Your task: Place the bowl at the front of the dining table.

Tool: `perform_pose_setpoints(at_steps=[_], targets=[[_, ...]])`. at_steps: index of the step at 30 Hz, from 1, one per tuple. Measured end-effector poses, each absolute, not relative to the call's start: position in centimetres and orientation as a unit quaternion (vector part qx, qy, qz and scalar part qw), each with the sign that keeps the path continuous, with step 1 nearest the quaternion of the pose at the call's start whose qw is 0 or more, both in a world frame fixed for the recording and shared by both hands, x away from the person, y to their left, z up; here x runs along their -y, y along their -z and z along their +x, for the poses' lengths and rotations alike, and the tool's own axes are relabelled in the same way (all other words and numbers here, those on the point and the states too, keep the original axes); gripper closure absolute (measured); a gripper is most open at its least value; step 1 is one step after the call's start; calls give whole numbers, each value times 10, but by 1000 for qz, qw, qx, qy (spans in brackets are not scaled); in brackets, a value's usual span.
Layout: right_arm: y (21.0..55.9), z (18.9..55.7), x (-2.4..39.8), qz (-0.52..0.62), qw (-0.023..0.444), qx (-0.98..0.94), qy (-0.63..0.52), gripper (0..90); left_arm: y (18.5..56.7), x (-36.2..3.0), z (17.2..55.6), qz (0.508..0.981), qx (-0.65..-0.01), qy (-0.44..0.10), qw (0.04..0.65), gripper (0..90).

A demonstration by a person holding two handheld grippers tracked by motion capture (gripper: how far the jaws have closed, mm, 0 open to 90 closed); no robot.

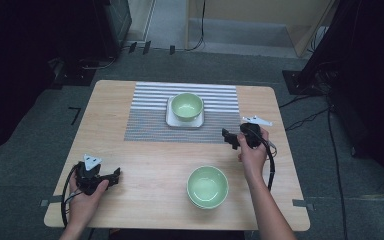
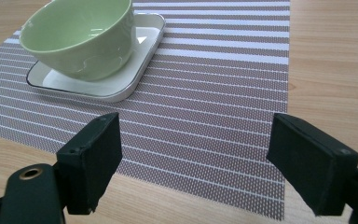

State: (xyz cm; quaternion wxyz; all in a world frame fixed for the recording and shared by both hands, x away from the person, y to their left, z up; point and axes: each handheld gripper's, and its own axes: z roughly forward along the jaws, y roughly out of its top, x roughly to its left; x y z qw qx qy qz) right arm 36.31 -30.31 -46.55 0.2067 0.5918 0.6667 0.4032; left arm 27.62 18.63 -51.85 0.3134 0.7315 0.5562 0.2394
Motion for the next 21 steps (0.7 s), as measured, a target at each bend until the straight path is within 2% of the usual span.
perform_pose_setpoints(at_steps=[21], targets=[[471,342,322,598,212,-662,-399,173,518,-186,276,732,-556,-239,313,83]])
